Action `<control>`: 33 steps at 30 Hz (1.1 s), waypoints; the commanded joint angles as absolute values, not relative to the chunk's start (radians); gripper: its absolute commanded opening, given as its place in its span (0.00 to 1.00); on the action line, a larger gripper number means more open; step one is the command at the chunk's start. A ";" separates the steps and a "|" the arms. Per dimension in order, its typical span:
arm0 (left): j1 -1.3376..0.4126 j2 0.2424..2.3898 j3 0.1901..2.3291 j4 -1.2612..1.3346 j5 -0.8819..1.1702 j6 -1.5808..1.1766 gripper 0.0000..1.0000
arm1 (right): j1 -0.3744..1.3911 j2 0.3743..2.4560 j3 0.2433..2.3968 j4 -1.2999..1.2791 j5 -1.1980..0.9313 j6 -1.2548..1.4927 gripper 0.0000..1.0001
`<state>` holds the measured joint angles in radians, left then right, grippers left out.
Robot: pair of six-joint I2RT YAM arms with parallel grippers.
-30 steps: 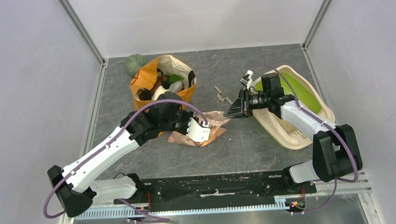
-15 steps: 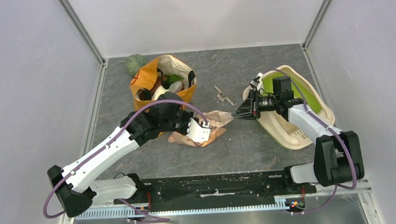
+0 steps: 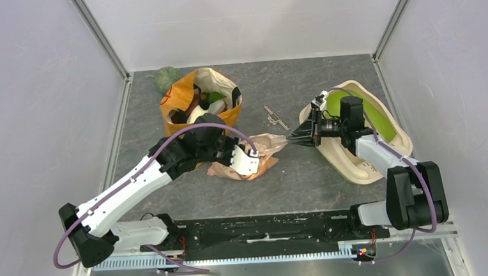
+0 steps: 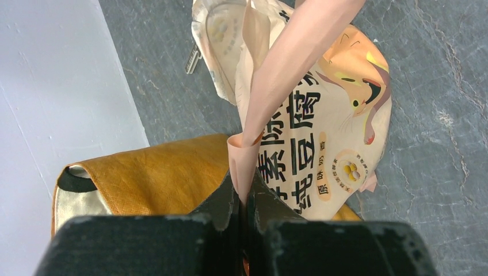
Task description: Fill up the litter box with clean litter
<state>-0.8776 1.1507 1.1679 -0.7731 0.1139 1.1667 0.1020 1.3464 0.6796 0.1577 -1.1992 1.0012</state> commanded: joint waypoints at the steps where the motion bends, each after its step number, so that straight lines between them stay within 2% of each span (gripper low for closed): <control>1: -0.890 1.124 1.203 -0.749 0.143 1.139 0.02 | 0.059 1.295 0.702 0.128 -1.246 0.959 0.00; 5: -0.890 1.118 1.192 -0.753 0.142 1.137 0.02 | 0.028 1.288 0.669 0.154 -1.241 0.987 0.00; 8: -0.890 1.122 1.191 -0.755 0.142 1.136 0.02 | 0.010 1.315 0.590 0.430 -1.289 1.201 0.00; 11: -0.890 1.120 1.201 -0.755 0.141 1.127 0.02 | -0.022 1.278 0.588 0.238 -1.249 1.061 0.00; 14: -0.890 1.120 1.195 -0.755 0.145 1.134 0.02 | 0.024 1.307 0.574 0.416 -1.247 1.171 0.00; 17: -0.890 1.128 1.198 -0.755 0.150 1.134 0.02 | -0.054 1.291 0.577 0.377 -1.311 1.172 0.00; 22: -0.891 1.127 1.201 -0.755 0.144 1.133 0.02 | -0.080 1.252 0.567 0.373 -1.324 1.185 0.00; 29: -0.891 1.122 1.200 -0.761 0.144 1.135 0.02 | -0.122 1.232 0.560 0.280 -1.358 1.118 0.00; 33: -0.891 1.119 1.200 -0.762 0.146 1.131 0.02 | -0.144 1.219 0.592 0.092 -1.382 0.985 0.00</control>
